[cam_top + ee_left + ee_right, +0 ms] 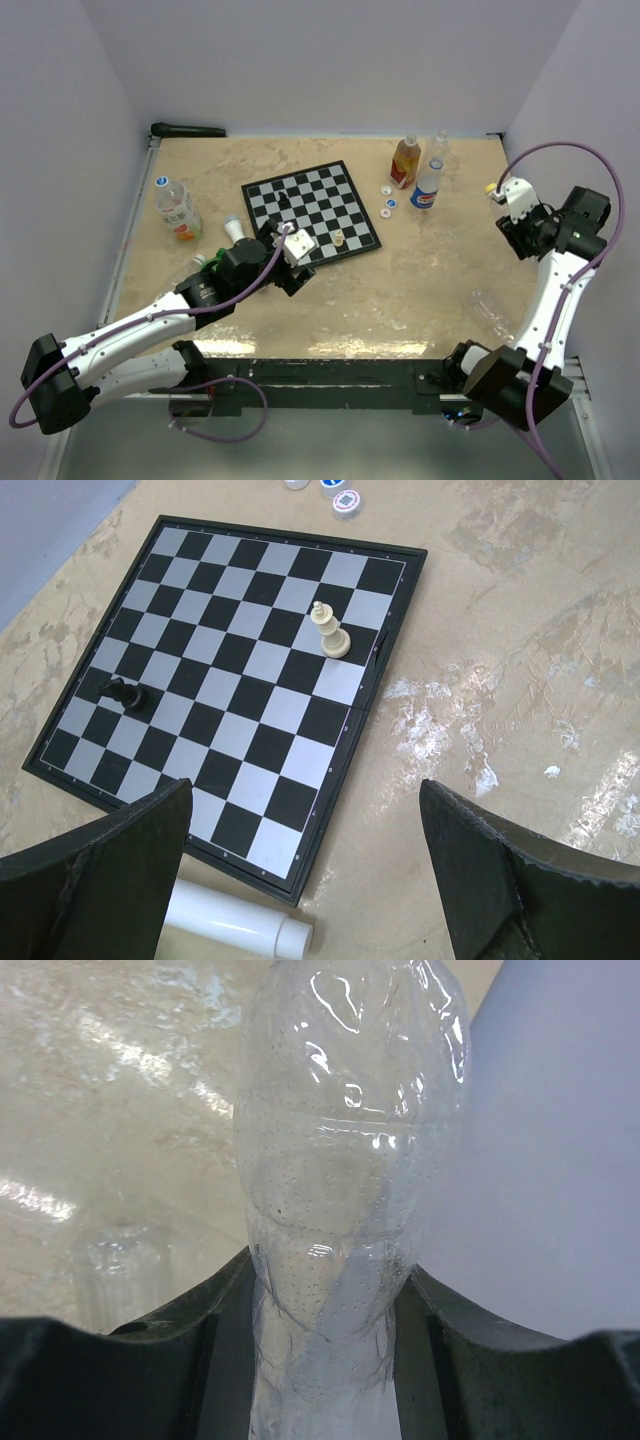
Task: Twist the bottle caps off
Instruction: Pick up the plastic bottle from the corner of the board.
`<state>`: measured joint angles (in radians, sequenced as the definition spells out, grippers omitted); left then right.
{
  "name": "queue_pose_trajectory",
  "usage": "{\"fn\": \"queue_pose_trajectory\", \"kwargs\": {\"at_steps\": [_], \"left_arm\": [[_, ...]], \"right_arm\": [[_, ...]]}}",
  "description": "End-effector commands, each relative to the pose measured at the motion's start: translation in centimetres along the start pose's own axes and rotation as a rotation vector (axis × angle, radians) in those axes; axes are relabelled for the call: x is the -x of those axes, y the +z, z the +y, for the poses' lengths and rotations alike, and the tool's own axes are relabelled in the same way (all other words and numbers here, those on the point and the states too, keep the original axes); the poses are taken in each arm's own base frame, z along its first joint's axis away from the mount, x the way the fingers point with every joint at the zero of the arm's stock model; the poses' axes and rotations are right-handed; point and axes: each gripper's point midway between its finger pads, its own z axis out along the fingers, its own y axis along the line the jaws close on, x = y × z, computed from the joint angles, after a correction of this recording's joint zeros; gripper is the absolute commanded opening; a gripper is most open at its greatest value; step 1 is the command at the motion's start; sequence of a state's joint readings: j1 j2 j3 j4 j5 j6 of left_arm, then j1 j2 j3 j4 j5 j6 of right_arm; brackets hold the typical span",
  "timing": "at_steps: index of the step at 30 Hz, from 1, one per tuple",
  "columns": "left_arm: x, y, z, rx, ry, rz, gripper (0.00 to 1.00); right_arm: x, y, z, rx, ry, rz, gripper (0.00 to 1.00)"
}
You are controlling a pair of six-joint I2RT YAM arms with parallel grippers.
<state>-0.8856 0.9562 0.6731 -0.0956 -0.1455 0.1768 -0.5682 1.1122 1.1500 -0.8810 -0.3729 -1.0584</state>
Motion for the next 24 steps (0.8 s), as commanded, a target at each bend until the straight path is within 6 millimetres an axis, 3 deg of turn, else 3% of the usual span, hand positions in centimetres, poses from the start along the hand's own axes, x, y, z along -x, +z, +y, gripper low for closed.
{"fn": "queue_pose_trajectory", "kwargs": {"at_steps": [1,9,15,24], "left_arm": [[1.0,-0.3,0.7,0.023,0.001,-0.035,1.00],[0.9,-0.3,1.0,0.035,-0.003,-0.031,1.00],[0.8,-0.2,1.3,0.043,-0.009,-0.028,1.00],[1.1,-0.4,1.7,0.057,-0.031,-0.037,1.00]], "right_arm": [[1.9,-2.1,3.4,0.131,-0.090,-0.086,0.00],[2.7,-3.3,8.9,0.315,-0.191,-0.170,0.00],[2.9,-2.4,13.0,0.426,-0.242,-0.200,0.00],[6.6,-0.6,17.8,0.603,-0.295,-0.295,0.00]]}}
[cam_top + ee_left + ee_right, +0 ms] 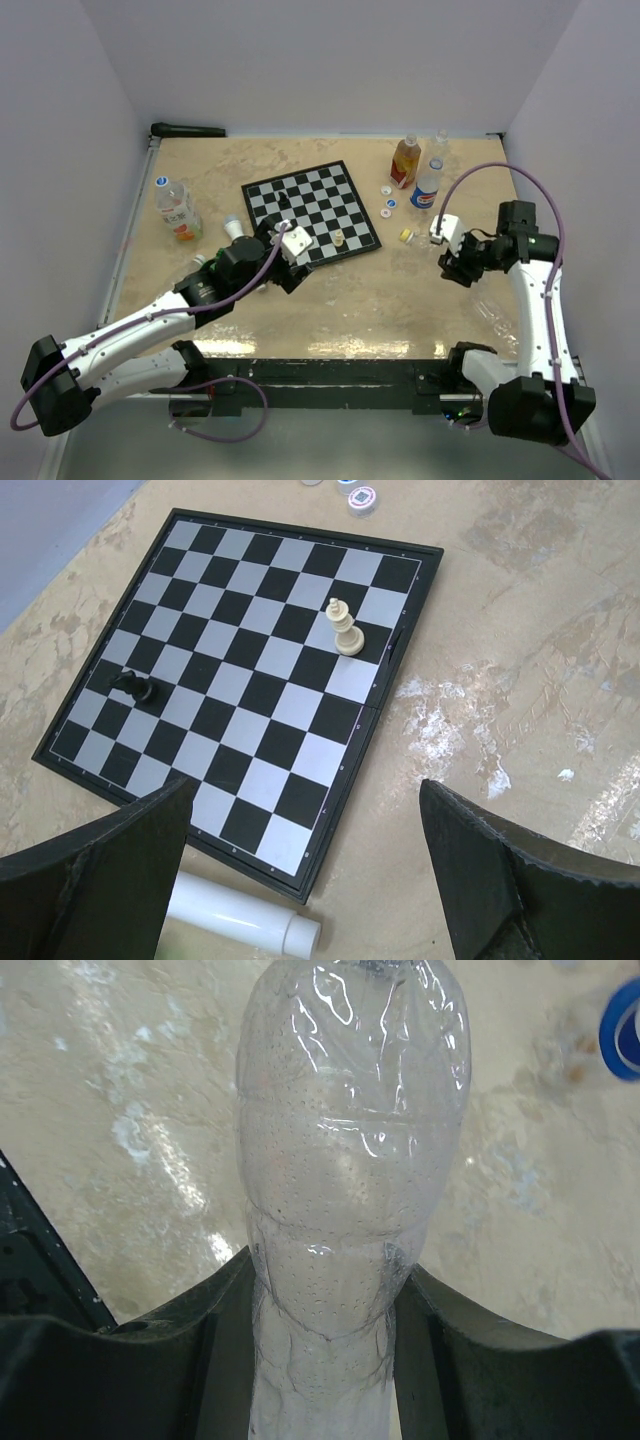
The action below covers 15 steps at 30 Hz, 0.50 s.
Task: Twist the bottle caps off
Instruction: Pick up the plastic bottle from the corner of the board, then unscrew the bottle cap from the plastic bottle.
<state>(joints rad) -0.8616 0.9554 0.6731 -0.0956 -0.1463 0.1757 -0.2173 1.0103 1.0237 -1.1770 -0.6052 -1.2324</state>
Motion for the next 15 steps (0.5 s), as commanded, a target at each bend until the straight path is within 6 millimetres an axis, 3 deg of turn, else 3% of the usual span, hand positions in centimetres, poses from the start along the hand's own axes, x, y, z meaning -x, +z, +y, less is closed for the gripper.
{"fn": "queue_pose_trajectory", "kwargs": {"at_steps": [1,7,11,15], "left_arm": [[1.4,-0.4,1.0,0.036,-0.026,-0.046,1.00],[2.6,-1.0,1.4,0.038,-0.094,-0.086,1.00],[3.9,-2.0,-0.2,-0.039,-0.227,-0.146,1.00],[3.8,-3.0,-1.6,-0.102,-0.325,-0.185,0.99]], "right_arm": [[3.3,1.5,0.3,0.052,-0.040,-0.106,0.00],[7.1,3.6,1.6,0.183,-0.124,-0.191,0.01],[9.2,5.3,2.6,0.250,-0.166,-0.248,0.01],[10.9,6.9,3.5,0.299,-0.192,-0.298,0.01]]}}
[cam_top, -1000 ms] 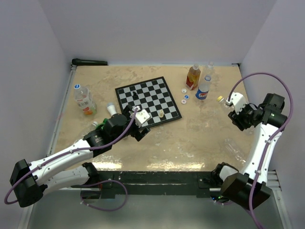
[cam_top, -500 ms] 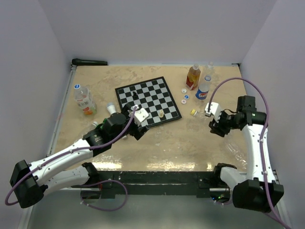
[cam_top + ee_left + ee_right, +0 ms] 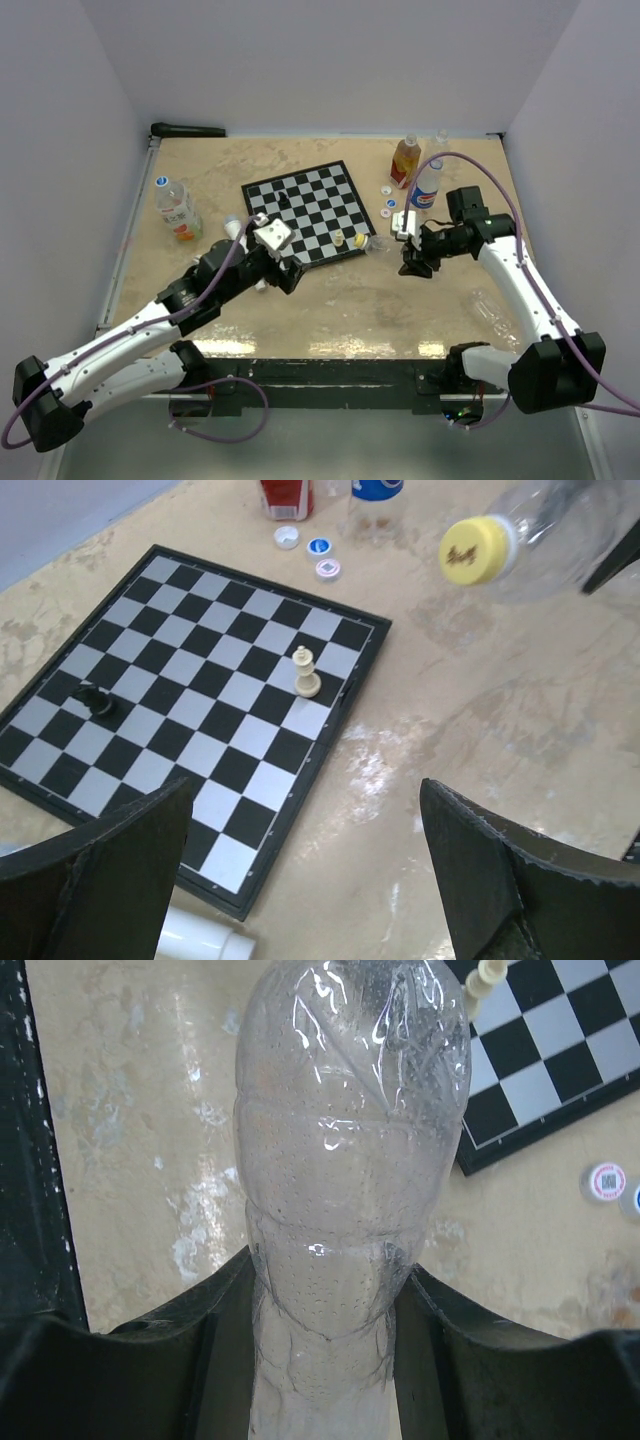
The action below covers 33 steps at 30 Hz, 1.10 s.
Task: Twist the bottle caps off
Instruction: Unscrew the bottle cap from the plastic bottle.
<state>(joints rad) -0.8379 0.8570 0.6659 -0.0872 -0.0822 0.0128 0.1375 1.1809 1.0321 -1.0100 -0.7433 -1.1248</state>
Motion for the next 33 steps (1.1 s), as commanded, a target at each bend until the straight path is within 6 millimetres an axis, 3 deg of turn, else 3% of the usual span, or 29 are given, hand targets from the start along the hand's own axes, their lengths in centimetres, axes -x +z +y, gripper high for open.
{"fn": "queue_pose_trajectory", "kwargs": {"at_steps": [1,9,20,21,25,33], "left_arm": [[1.1,-1.5,-2.2,-0.106,-0.154,-0.086,0.98],[2.0,-3.6,-4.9,-0.292,-0.029,-0.159,0.99],[1.4,-3.0,-7.4,-0.460,0.104,-0.153,0.99],[2.1,-3.0,-7.6,-0.467,0.117,-0.187,0.99],[2.1,-3.4,-8.4,-0.521,0.165,-0.232,0.99],[2.0,-3.7,-8.5,-0.527,0.209,-0.287,1.00]], "right_arm": [[3.5,1.4,-0.9,0.017,-0.058,-0.121,0.01],[3.2,3.4,0.5,0.119,-0.090,-0.128,0.02],[3.2,3.7,1.7,0.131,-0.139,-0.158,0.01],[3.3,3.7,1.7,0.131,-0.143,-0.160,0.01],[3.2,3.8,2.0,0.137,-0.154,-0.162,0.01],[3.1,3.8,2.7,0.161,-0.181,-0.177,0.01]]}}
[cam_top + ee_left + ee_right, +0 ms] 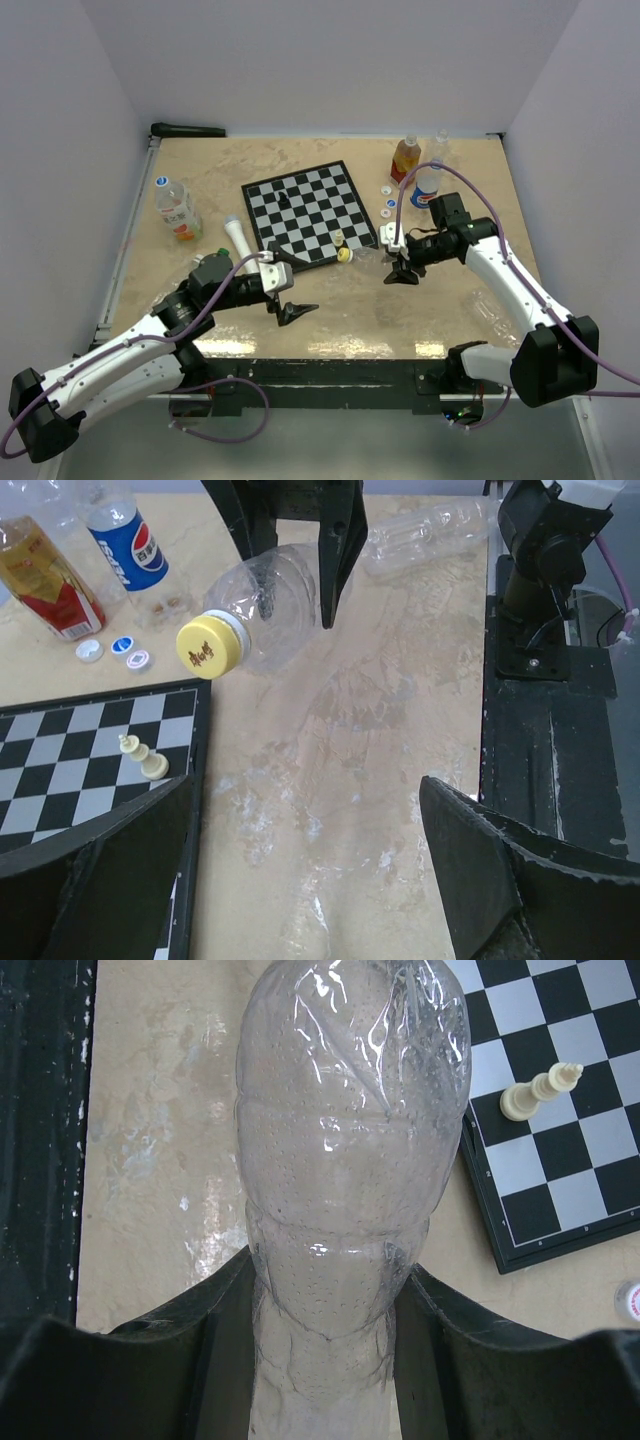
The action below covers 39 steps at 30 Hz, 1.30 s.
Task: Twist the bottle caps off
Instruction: Unscrew the bottle cap from the plastic bottle.
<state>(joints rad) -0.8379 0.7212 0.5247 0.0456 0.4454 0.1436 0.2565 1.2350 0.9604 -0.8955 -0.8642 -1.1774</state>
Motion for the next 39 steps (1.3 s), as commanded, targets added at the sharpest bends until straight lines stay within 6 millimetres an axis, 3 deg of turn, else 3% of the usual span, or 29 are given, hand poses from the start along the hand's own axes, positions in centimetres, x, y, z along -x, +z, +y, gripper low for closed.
{"fn": "queue_pose_trajectory", "kwargs": {"at_steps": [1,39], "left_arm": [[1.7,0.2,0.0,-0.023,0.081,-0.079,1.00],[0.4,1.5,-1.6,-0.126,0.051,-0.100,0.99]], "right_arm": [[1.4,-0.1,0.6,0.019,-0.064,-0.060,0.01],[0.6,0.6,1.8,0.105,-0.068,-0.058,0.00]]}}
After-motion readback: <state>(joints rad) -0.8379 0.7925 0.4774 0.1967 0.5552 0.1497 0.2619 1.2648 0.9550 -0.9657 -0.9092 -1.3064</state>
